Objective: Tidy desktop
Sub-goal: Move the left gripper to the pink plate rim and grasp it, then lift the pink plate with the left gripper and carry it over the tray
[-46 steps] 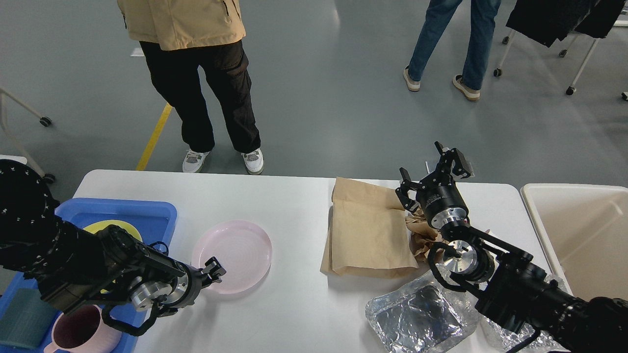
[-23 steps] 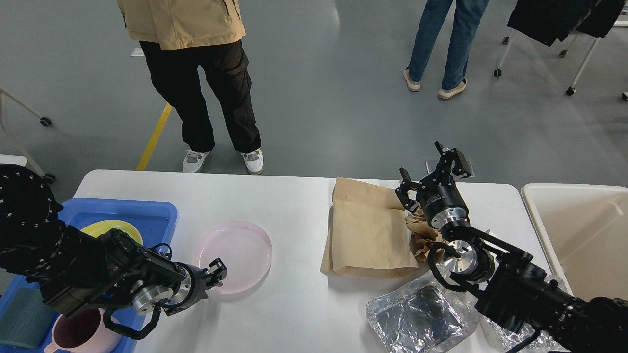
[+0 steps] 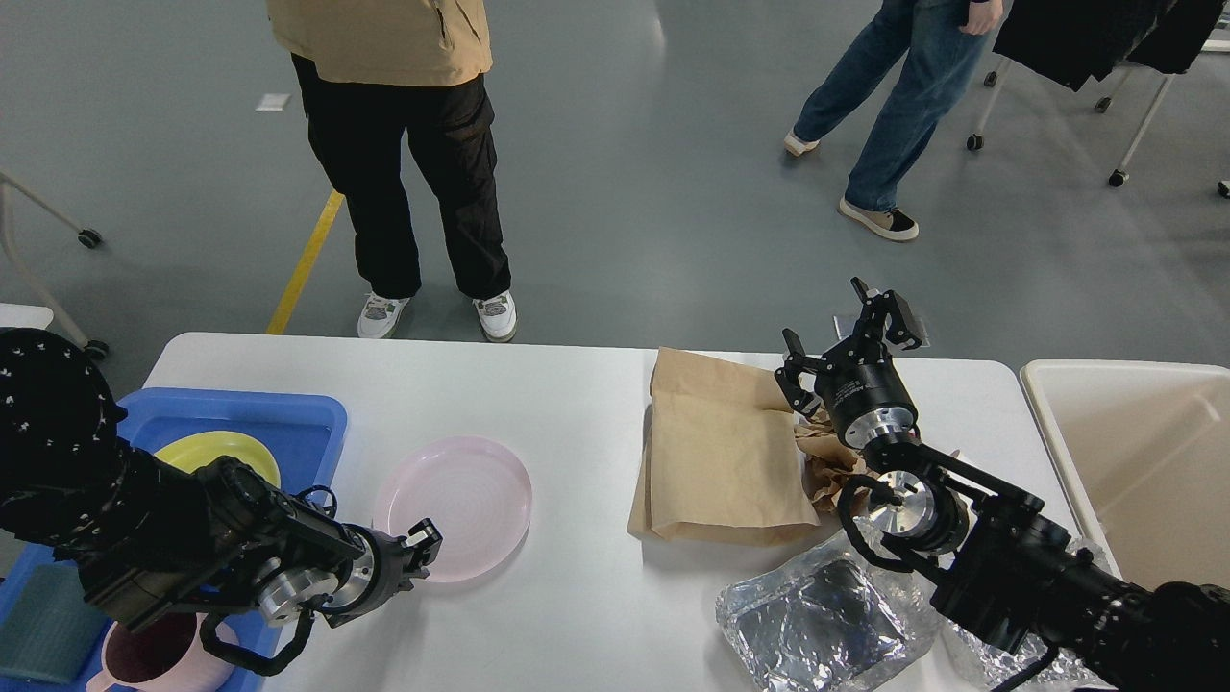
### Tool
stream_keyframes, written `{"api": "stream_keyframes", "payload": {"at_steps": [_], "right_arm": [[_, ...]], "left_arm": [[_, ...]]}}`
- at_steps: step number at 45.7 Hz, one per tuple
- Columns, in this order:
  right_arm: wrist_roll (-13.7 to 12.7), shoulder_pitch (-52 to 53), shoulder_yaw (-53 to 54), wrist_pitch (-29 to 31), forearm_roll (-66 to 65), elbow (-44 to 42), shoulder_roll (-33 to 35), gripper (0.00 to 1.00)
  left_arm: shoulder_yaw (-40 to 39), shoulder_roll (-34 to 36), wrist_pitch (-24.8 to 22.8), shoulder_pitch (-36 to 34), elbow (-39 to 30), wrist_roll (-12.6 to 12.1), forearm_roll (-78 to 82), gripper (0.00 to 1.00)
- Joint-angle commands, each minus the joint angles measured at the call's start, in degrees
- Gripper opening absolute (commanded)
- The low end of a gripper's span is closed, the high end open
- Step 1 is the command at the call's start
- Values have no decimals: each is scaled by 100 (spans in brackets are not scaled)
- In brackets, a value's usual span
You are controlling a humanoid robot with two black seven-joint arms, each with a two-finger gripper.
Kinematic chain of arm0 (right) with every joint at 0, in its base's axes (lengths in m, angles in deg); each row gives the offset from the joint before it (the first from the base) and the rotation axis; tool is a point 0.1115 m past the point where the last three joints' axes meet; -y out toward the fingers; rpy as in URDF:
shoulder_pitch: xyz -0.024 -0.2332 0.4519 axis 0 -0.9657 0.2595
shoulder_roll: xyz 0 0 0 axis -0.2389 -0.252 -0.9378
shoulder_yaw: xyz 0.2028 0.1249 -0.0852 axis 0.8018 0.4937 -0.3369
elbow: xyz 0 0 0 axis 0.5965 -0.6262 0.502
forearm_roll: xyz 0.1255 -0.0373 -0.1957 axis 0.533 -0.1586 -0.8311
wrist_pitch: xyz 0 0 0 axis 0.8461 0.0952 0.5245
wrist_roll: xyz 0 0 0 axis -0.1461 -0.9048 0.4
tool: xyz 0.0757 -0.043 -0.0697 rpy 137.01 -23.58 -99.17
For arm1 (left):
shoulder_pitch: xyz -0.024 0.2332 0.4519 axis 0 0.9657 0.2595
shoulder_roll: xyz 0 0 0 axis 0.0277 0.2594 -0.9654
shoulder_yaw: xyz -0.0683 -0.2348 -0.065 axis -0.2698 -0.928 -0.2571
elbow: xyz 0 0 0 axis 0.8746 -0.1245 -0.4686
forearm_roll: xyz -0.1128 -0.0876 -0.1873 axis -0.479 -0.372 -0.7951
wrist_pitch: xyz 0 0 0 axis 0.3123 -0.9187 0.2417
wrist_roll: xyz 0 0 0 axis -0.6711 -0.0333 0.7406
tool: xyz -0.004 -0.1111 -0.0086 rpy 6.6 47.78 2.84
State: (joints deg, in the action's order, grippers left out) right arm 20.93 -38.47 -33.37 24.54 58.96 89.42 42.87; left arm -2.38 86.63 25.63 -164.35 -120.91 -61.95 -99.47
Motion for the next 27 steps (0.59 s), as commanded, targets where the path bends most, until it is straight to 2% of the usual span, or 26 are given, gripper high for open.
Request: {"api": "stream_keyframes", "payload": {"at_steps": [1,16,27], "right_arm": [[2,0,0,-1,0,1,0,100],[2,0,0,-1,0,-7,0,100],[2,0,0,-1,0,1,0,100]], "left_arm": [[29,1,-4,0,-8,-28,7,0],[55,98,-4,-132,-201,-46,7,0],[116,555,-39,-931,-895,-90,60,0]]}}
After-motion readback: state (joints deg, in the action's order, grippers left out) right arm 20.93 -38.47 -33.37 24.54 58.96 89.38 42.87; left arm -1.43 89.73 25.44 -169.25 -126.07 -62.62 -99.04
